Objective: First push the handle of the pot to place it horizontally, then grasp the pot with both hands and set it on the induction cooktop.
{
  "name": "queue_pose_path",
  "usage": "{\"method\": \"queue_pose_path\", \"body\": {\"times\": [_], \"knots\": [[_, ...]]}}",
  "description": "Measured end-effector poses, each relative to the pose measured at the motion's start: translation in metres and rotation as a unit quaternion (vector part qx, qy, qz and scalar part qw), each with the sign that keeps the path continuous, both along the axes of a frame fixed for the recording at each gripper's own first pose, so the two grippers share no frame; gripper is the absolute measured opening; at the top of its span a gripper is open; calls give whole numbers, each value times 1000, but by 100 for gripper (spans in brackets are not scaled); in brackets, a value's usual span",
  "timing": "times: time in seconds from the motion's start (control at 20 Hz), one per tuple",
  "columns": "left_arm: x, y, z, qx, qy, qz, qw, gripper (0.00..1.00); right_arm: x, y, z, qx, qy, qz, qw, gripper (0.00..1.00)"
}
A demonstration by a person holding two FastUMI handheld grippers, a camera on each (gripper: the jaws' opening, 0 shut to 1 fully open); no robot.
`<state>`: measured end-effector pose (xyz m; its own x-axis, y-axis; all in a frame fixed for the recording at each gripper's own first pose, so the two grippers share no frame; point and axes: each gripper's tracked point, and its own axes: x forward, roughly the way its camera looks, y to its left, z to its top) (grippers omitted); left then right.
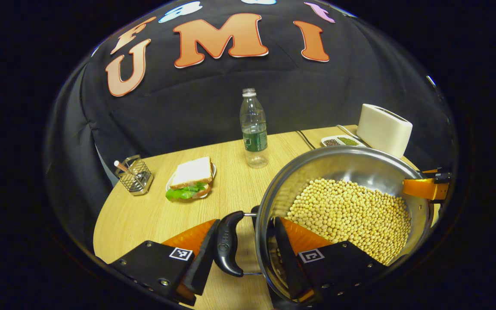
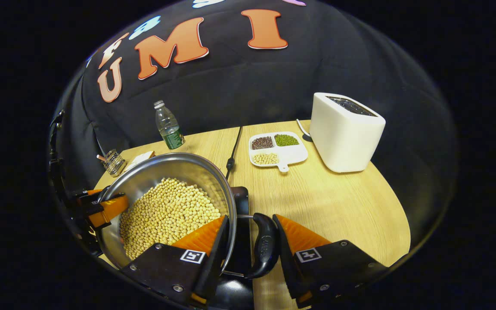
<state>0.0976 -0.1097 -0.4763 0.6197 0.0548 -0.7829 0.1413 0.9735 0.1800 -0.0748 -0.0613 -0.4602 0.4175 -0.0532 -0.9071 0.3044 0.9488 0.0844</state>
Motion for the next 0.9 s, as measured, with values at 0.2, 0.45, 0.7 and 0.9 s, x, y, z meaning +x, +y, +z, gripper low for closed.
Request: {"method": "queue_pose_path", "body": {"times": [0.2, 0.45, 0.7, 0.9], "knots": [[21, 9, 71, -10, -83, 21, 996, 77, 35, -36, 56, -70, -96, -13, 993, 75], [39, 14, 213, -30, -242, 28, 969, 76, 76, -50, 159, -124, -254, -9, 959, 90], [25, 15, 337, -69, -349, 45, 934, 74, 79, -46, 275, -147, -350, 13, 925, 93], [-1, 27, 402, -70, -366, 72, 925, 71, 68, -40, 335, -133, -393, 22, 910, 93]]}}
